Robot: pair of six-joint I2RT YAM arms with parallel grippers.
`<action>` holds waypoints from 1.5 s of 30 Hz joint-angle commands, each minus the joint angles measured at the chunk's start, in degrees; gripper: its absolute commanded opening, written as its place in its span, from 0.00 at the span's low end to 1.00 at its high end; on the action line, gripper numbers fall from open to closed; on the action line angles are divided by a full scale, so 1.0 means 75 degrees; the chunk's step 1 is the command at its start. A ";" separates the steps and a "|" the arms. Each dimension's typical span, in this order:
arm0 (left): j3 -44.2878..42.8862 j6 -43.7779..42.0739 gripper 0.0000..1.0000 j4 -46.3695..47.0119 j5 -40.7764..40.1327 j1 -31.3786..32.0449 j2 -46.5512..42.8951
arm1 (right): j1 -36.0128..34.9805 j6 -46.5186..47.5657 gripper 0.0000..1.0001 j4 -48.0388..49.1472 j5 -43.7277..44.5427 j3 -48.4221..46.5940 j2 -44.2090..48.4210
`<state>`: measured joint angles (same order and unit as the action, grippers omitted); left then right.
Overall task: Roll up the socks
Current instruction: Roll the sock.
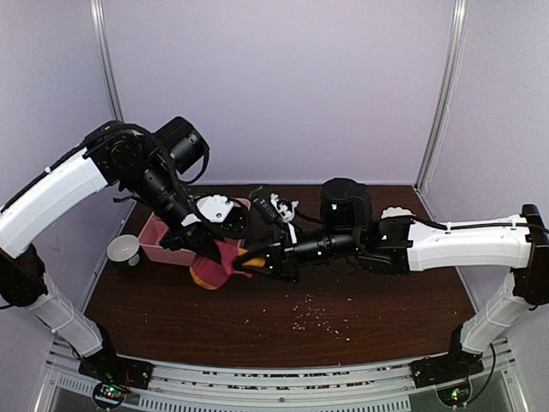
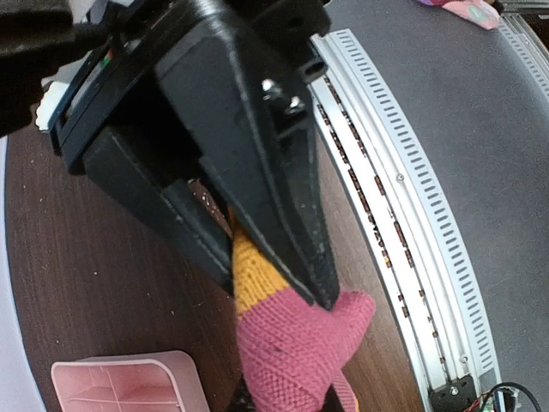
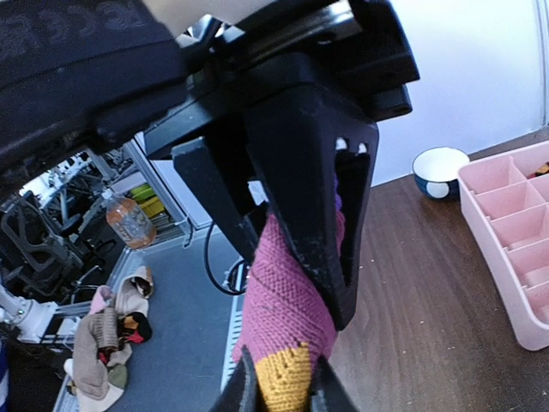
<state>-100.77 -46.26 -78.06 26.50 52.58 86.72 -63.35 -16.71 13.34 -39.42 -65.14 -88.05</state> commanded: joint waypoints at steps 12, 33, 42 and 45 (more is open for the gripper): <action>-0.0181 0.1241 0.00 0.0867 0.0479 -0.0371 0.0088 | -0.0128 -0.0614 0.59 0.2063 0.0873 0.0558 0.0304; -0.0264 0.0764 0.88 0.0881 0.0493 -0.0366 -0.0279 | 0.0355 -0.3050 0.00 0.3327 0.0620 0.0487 -0.0354; -0.0588 -0.1432 0.88 0.0937 -0.1358 -0.0295 -0.0977 | 0.0627 -0.5902 0.00 0.5659 -0.0383 0.0429 -0.1165; -0.0984 -0.2195 0.89 0.0283 -0.1516 -0.0295 -0.1044 | 0.0675 -0.6149 0.00 0.5632 -0.0530 0.0395 -0.1225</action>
<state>-104.20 -52.60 -73.32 19.29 50.00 80.90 -58.85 -55.53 49.47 -39.59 -61.12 -96.88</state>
